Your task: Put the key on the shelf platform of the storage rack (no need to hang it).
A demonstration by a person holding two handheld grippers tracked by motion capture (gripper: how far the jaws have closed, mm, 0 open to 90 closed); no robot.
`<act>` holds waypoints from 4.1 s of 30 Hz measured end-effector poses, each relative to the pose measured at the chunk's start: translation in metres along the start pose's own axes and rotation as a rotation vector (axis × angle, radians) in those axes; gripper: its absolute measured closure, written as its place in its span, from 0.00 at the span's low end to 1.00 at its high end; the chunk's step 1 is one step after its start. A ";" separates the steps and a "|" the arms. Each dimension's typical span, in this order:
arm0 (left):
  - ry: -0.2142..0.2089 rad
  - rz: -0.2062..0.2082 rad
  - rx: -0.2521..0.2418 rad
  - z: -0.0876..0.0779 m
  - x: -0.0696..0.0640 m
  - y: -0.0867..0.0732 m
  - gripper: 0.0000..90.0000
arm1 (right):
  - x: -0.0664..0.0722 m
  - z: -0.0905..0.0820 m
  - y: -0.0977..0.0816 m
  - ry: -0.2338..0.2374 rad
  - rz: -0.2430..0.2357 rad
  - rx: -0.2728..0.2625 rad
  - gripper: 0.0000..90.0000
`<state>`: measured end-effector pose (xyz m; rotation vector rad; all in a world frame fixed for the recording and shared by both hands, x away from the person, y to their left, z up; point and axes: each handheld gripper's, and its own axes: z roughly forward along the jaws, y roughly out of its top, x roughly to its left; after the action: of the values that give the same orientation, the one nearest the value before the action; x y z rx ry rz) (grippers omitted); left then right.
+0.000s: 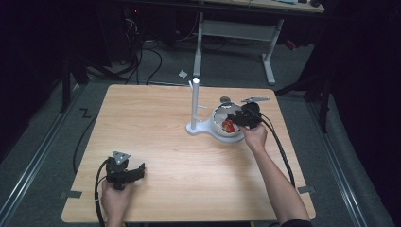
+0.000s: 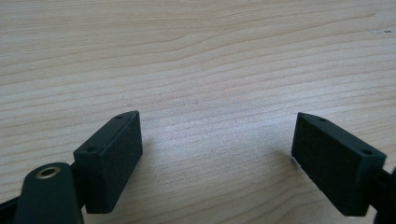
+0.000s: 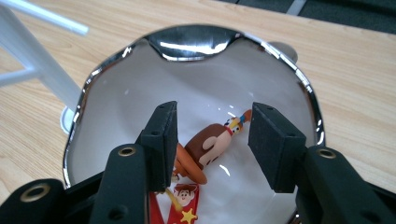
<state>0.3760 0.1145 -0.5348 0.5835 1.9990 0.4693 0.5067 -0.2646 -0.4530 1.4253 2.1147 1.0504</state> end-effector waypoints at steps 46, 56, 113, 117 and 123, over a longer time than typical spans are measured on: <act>0.008 0.006 -0.008 0.000 -0.001 -0.002 0.18 | -0.023 -0.093 -0.008 0.007 0.018 -0.143 0.60; 0.006 0.009 -0.006 0.000 -0.001 -0.002 0.18 | -0.026 -0.124 -0.013 0.021 0.028 -0.183 0.59; 0.006 0.008 -0.005 0.000 -0.001 -0.004 0.19 | -0.030 -0.215 -0.098 0.038 0.092 -0.305 0.61; 0.007 0.009 -0.005 0.000 -0.001 -0.003 0.19 | -0.026 -0.213 -0.104 0.044 0.094 -0.297 0.60; 0.006 0.010 -0.004 0.000 -0.001 -0.004 0.19 | -0.019 -0.207 -0.112 0.050 0.088 -0.284 0.60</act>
<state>0.3756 0.1112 -0.5361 0.5913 2.0009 0.4812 0.3064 -0.3813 -0.4054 1.3750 1.8587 1.3714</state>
